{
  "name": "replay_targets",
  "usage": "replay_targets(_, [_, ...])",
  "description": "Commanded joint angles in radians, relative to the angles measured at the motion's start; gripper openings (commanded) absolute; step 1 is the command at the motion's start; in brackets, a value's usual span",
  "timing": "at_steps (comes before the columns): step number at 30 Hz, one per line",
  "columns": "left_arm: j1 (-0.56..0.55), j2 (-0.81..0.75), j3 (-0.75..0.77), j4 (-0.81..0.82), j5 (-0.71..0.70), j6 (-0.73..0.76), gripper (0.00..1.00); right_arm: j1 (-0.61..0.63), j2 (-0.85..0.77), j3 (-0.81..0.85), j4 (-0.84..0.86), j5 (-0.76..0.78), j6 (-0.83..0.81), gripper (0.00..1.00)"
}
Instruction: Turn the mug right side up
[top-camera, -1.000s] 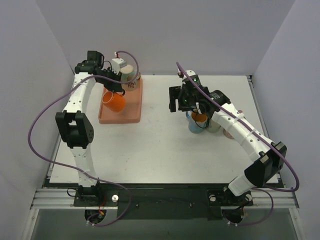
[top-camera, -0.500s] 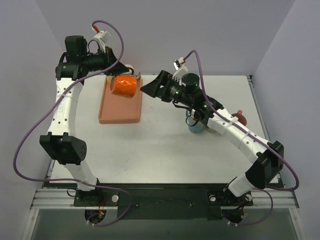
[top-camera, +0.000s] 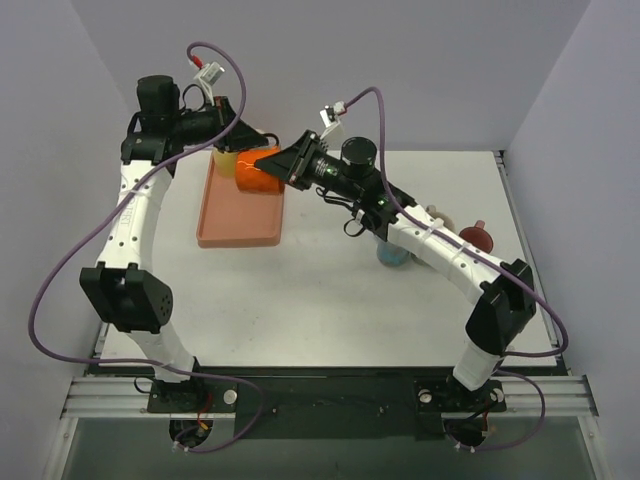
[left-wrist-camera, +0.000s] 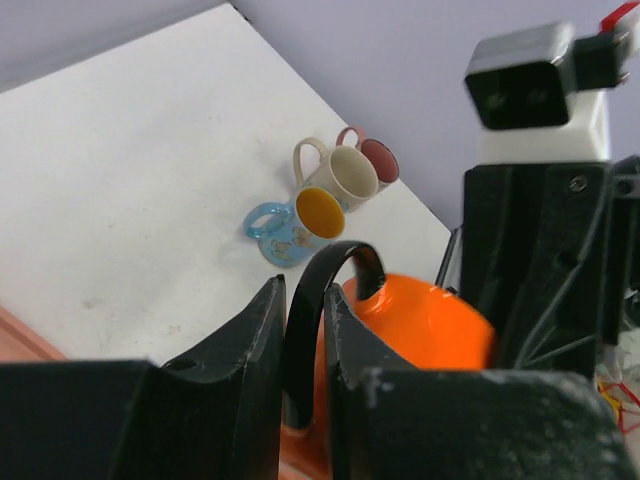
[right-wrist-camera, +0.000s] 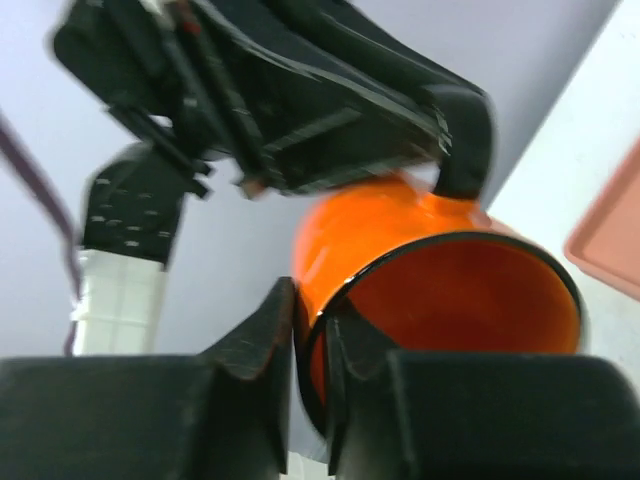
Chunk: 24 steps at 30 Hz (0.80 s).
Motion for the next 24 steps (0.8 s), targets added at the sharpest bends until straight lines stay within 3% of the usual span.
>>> replay_targets(1, [-0.017, -0.053, -0.059, 0.131, 0.065, -0.118, 0.0, 0.018, 0.0, 0.049, 0.055, -0.003, -0.036, 0.0])
replay_targets(4, [-0.009, -0.05, -0.1, 0.158, 0.074, -0.12, 0.0, 0.018, -0.039, -0.003, -0.035, 0.029, -0.117, 0.0])
replay_targets(6, [0.0, -0.039, -0.12, 0.139, 0.056, -0.083, 0.26, 0.016, -0.079, -0.032, -0.156, 0.078, -0.192, 0.0])
replay_targets(7, [0.01, -0.03, -0.125, 0.116, 0.045, -0.073, 0.46, 0.018, -0.101, -0.039, -0.268, 0.122, -0.253, 0.0])
replay_targets(8, [0.024, -0.025, -0.121, 0.096, 0.022, -0.036, 0.54, 0.019, -0.111, -0.043, -0.32, 0.144, -0.291, 0.0])
replay_targets(9, [0.03, -0.015, -0.117, 0.048, 0.007, -0.014, 0.7, 0.023, -0.128, -0.047, -0.441, 0.197, -0.35, 0.0])
replay_targets(11, [0.038, 0.007, -0.084, -0.062, -0.103, 0.093, 0.78, 0.029, -0.156, -0.075, -0.553, 0.273, -0.429, 0.0])
replay_targets(12, [0.038, 0.013, -0.056, -0.099, -0.148, 0.178, 0.79, 0.032, -0.164, -0.087, -0.58, 0.294, -0.444, 0.0])
replay_targets(17, [0.037, 0.016, -0.042, -0.24, -0.425, 0.32, 0.81, 0.075, -0.201, -0.138, -0.865, 0.51, -0.565, 0.0])
replay_targets(24, [0.029, -0.001, -0.084, -0.263, -0.558, 0.431, 0.81, 0.098, -0.176, -0.348, -0.968, 0.759, -0.599, 0.0])
